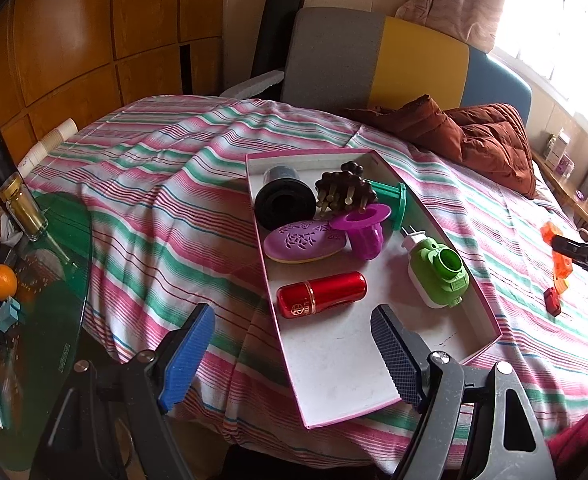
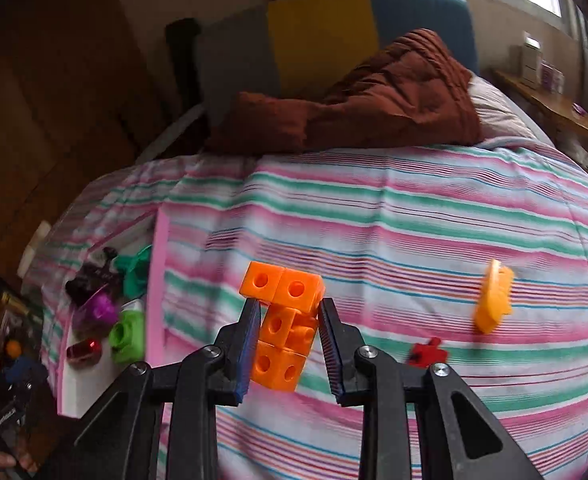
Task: Organize rigid objects
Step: 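Carry the orange block into the tray and open the right tool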
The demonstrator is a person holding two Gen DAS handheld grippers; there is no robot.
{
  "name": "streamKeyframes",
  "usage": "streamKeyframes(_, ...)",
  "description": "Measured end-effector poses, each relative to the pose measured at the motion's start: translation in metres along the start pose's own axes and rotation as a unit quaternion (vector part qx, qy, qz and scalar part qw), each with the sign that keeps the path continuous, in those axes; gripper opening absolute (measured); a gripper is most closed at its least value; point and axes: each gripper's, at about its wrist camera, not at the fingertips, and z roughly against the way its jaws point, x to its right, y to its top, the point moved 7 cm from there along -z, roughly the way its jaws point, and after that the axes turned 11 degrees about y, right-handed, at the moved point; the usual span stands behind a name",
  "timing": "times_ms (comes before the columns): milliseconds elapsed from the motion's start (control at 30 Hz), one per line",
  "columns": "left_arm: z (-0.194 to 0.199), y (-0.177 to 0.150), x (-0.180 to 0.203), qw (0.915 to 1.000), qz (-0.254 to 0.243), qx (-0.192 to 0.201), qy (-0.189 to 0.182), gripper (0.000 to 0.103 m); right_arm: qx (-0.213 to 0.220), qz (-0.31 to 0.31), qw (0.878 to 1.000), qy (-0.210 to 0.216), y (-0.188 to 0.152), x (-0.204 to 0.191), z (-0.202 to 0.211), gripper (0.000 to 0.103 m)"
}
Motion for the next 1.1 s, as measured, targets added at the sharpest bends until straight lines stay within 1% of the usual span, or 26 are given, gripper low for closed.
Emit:
streamKeyframes(100,-0.001,-0.001,-0.005,1.0000,0.006,-0.001,0.002,0.081,-0.031,0.063,0.996,0.054,-0.012,-0.069,-0.020,0.029)
streamKeyframes(200,-0.002,-0.001,-0.011,0.9999,0.013,-0.002,0.004,0.081,-0.060,0.107,0.988,0.092,-0.028,-0.124,-0.040,0.029)
streamKeyframes(267,-0.003,-0.002,-0.015,0.9998,0.017,-0.003,0.005,0.081,-0.078,0.130,0.984,0.098,-0.037,-0.150,-0.056,0.029)
streamKeyframes(367,-0.004,-0.003,-0.020,0.9997,0.022,-0.004,0.006,0.081,-0.098,0.146,0.980,0.097,-0.049,-0.173,-0.076,0.029)
streamKeyframes(467,-0.006,-0.003,-0.024,0.9996,0.026,-0.005,0.008,0.081,-0.112,0.156,0.979,0.071,-0.053,-0.177,-0.094,0.029)
streamKeyframes(567,-0.007,-0.004,-0.026,0.9995,0.029,-0.006,0.009,0.081,-0.121,0.153,0.980,0.052,-0.055,-0.174,-0.107,0.029)
streamKeyframes(700,-0.009,-0.005,-0.028,0.9994,0.031,-0.008,0.009,0.081,-0.120,0.162,0.979,0.041,-0.054,-0.176,-0.116,0.029)
streamKeyframes(833,-0.009,-0.005,-0.028,0.9995,0.030,-0.008,0.010,0.081,-0.135,0.162,0.977,0.035,-0.057,-0.176,-0.131,0.029)
streamKeyframes(900,-0.008,-0.005,-0.028,0.9995,0.029,-0.007,0.011,0.081,-0.130,0.167,0.977,0.034,-0.057,-0.178,-0.132,0.030)
streamKeyframes(1000,-0.008,-0.004,-0.028,0.9994,0.030,-0.008,0.013,0.081,-0.134,0.158,0.977,0.046,-0.058,-0.179,-0.132,0.036)
streamKeyframes(1100,-0.008,-0.005,-0.028,0.9994,0.029,-0.009,0.015,0.081,-0.125,0.156,0.979,0.047,-0.058,-0.178,-0.128,0.036)
